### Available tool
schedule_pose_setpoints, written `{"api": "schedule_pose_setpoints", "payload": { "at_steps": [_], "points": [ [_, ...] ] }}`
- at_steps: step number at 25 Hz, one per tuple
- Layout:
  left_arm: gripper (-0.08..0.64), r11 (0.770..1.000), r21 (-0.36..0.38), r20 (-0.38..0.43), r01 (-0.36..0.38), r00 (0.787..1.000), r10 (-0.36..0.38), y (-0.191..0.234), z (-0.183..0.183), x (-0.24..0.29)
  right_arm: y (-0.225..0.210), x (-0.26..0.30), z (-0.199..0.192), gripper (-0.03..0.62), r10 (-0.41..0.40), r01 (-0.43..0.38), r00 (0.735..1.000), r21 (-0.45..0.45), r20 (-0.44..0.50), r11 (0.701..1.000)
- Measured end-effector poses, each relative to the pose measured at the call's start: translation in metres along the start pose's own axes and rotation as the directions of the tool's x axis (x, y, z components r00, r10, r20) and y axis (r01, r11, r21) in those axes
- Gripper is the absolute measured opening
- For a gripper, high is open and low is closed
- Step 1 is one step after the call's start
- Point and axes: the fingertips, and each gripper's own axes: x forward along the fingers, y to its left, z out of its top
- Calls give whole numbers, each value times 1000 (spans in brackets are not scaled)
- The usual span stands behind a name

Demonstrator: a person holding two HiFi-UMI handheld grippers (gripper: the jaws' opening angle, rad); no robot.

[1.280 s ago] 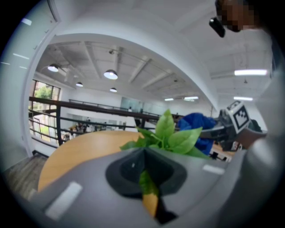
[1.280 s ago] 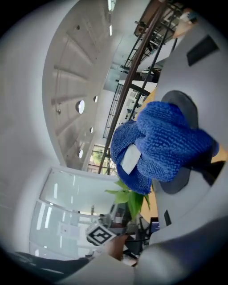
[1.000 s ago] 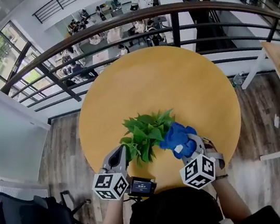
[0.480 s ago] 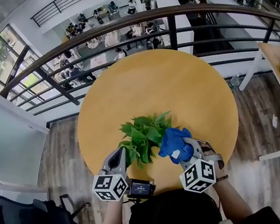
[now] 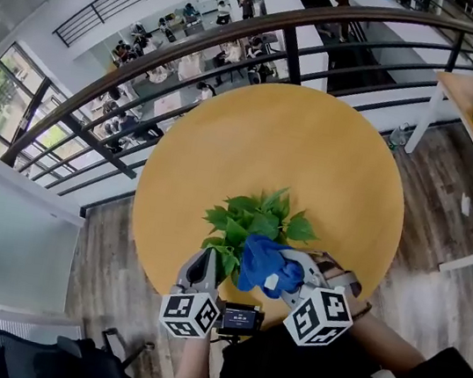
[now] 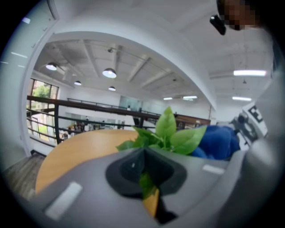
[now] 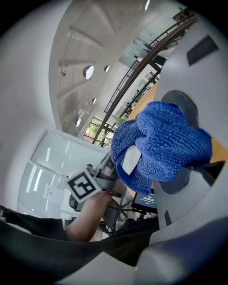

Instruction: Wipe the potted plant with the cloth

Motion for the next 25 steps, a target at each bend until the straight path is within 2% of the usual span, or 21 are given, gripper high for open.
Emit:
{"api": "schedule_pose_setpoints", "payload": {
  "at_steps": [3, 8, 10, 12, 14, 16, 18, 20, 22, 25],
  "points": [
    [0, 1000, 3, -2, 0, 1000, 0, 1, 0, -1, 4, 5, -38, 174, -34, 28, 993, -56, -110, 998],
    [0, 1000, 5, -3, -3, 1000, 3, 2, -2, -1, -3, -6, -80, 173, -64, 44, 970, -88, -235, 995],
    [0, 1000, 5, 0, -2, 1000, 2, 2, -1, 1, -7, -12, -91, 173, -55, 40, 966, -64, -252, 997],
    [0, 1000, 5, 0, 1, 1000, -1, 2, 0, 2, -21, -27, -87, 173, -70, 72, 977, 3, -201, 997],
    [0, 1000, 5, -3, 1, 1000, -1, 2, -1, 1, -48, -49, -73, 173, -134, 145, 985, 103, -107, 984],
    [0, 1000, 3, -6, -1, 1000, 2, 2, -3, 0, -78, -69, -61, 173, -217, 212, 976, 228, -3, 950],
    [0, 1000, 1, -8, -2, 1000, 2, 1, -4, 0, -98, -78, -65, 173, -274, 248, 961, 329, 36, 911],
    [0, 1000, 0, -7, -3, 1000, 3, 1, -3, 1, -99, -67, -92, 173, -257, 257, 965, 357, -47, 898],
    [0, 1000, -1, -8, -7, 1000, 7, 2, -3, 3, -85, -45, -130, 173, -194, 246, 964, 346, -179, 905],
    [0, 1000, -5, -6, -2, 1000, 2, 1, -3, 5, -64, -29, -182, 173, -127, 251, 930, 342, -345, 906]
  ]
}}
